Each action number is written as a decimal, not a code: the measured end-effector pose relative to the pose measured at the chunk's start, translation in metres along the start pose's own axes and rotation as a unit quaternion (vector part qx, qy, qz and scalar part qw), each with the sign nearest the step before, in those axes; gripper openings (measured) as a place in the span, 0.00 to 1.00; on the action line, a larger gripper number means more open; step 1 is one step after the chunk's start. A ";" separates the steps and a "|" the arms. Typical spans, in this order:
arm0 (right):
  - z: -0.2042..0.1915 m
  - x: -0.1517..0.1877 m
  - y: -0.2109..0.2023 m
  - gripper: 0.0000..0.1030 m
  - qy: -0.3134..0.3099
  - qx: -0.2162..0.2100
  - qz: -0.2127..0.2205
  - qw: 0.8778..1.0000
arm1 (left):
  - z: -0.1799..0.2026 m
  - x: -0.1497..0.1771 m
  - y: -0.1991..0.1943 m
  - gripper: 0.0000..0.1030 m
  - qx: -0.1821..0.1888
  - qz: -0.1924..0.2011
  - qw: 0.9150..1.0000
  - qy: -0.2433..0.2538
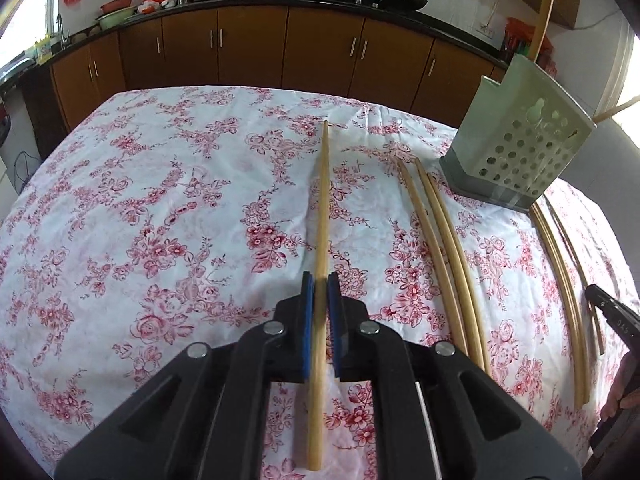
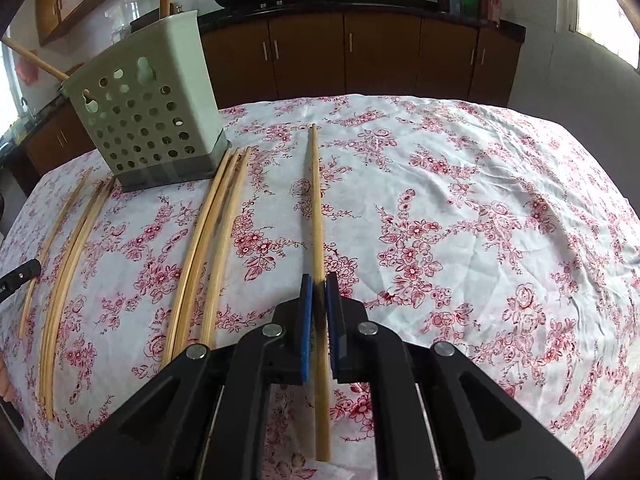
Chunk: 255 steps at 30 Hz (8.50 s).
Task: Organize utensils
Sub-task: 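Hold the chopstick in the left tool while the right tool holds its chopstick, then lift the left tool's chopstick over the green holder while the right tool carries its own, then open the left tool to drop the chopstick in while the right tool releases its own, then close the left tool on a third chopstick while the right tool grasps another, then hold the chopstick in the left tool while the right tool holds its chopstick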
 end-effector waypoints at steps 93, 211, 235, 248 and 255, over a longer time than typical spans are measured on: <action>0.007 -0.084 -0.134 0.07 0.011 -0.015 0.189 0.982 | 0.032 -0.081 -0.161 0.08 0.019 0.168 0.985 0.043; 0.006 0.002 0.001 0.09 0.007 -0.003 -0.001 1.000 | 0.014 0.002 0.002 0.09 -0.005 -0.002 1.000 0.020; 0.006 0.002 0.001 0.09 0.000 0.006 0.001 1.000 | 0.016 0.001 0.001 0.09 -0.002 -0.002 1.000 0.018; 0.006 0.002 0.001 0.09 0.000 0.007 0.002 1.000 | 0.017 0.001 0.001 0.09 -0.002 -0.002 1.000 0.017; 0.006 0.002 0.001 0.09 0.000 0.007 0.002 1.000 | 0.016 0.001 0.001 0.09 -0.003 -0.002 1.000 0.017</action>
Point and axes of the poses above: each gripper's, at about its wrist camera, not at the fingertips, and y roughly the way its jaws point, z to its right, x to its underside, the point moved 10 cm from there along y, roughly the way its jaws point, and after that the axes turned 7 degrees about -z, right-handed, at the moved point
